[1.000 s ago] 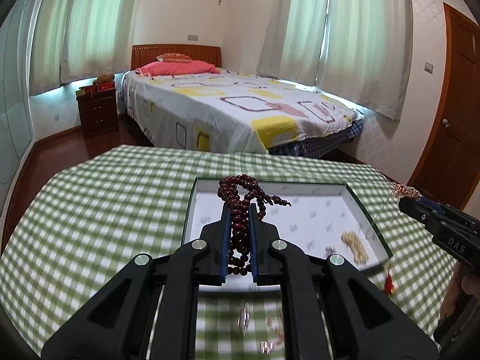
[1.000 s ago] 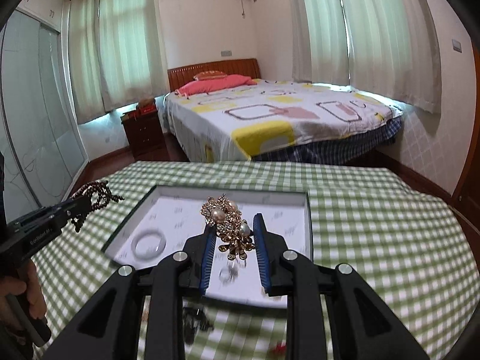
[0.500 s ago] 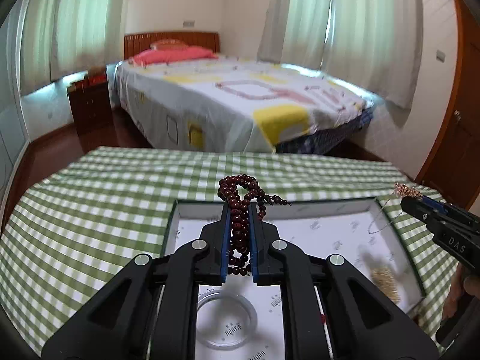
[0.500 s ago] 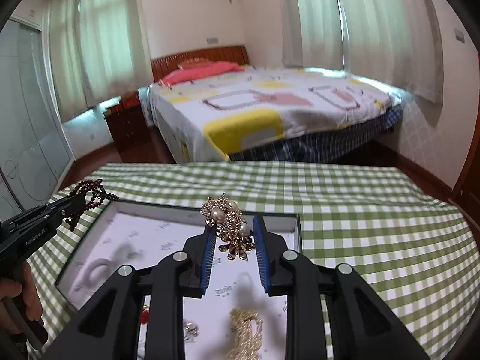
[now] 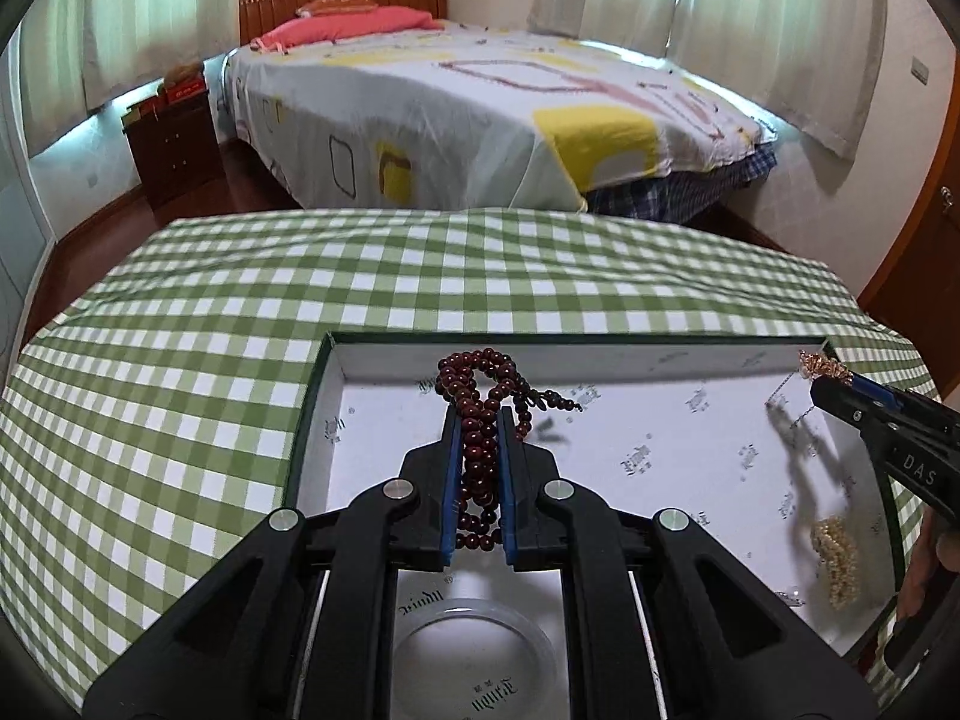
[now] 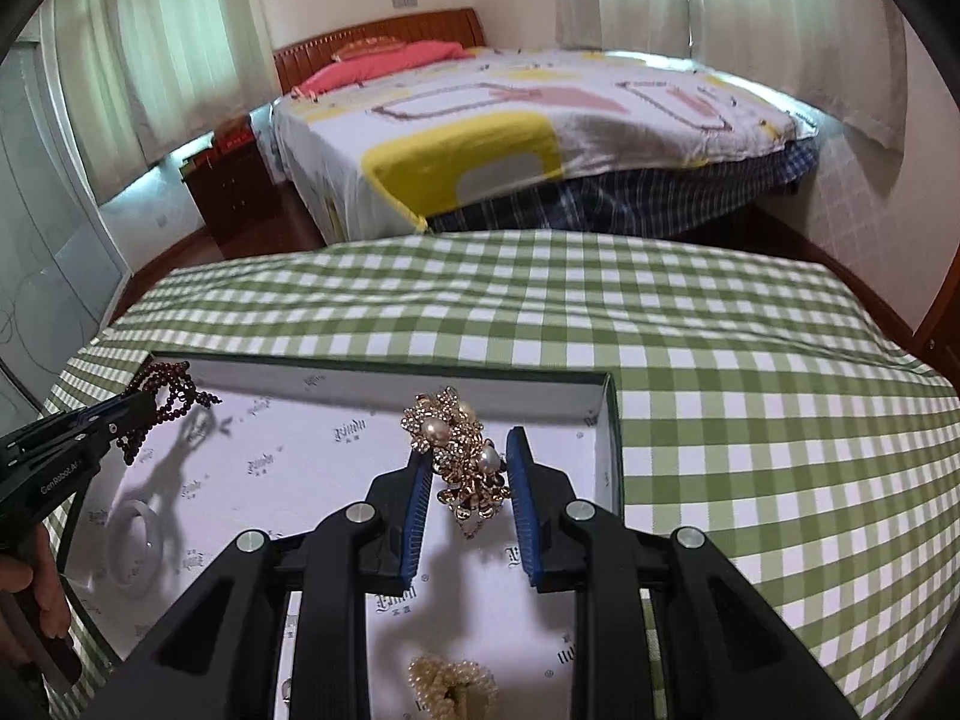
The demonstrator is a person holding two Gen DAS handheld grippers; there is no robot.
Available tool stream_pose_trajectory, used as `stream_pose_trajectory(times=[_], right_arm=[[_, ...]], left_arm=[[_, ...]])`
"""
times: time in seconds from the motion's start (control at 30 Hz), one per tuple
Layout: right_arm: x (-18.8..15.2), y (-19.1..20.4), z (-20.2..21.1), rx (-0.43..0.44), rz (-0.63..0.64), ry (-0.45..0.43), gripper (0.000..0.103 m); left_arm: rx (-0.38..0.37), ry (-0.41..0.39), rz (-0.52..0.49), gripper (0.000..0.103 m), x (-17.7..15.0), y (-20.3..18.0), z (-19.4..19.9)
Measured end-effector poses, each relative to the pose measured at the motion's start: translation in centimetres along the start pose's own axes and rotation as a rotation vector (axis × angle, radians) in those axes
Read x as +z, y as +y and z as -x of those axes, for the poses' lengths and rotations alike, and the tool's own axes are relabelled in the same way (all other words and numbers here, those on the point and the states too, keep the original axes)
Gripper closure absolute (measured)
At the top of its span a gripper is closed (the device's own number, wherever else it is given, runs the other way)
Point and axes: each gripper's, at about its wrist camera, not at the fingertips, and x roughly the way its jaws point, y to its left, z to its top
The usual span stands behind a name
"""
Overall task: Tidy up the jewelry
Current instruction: 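Carry bead strand with left tool while right tool carries brooch over tray, then open left tool releasing bead strand in tray while right tool releases brooch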
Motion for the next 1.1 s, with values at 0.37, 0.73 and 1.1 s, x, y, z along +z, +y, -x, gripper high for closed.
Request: stream_pose_trajectory(times=[0.37, 0.73, 1.1], right_arm=[[0.1, -0.5, -2.2, -0.005, -0.003, 0.09, 0.077], [0.2, -0.4, -2.4, -0.003, -0.009, 0.102, 0.068], [-0.1, -0.3, -1.6, -0.011, 0.008, 0.061, 0.056]], left_arm=[[-0.005, 0.079, -0.006, 0.092, -0.1, -0.1, -1.9], [-0.021, 0.116, 0.028, 0.072, 0.1, 0.4, -2.7], [-0.009, 0.087, 0.003, 0.049, 0.1, 0.0, -2.1]])
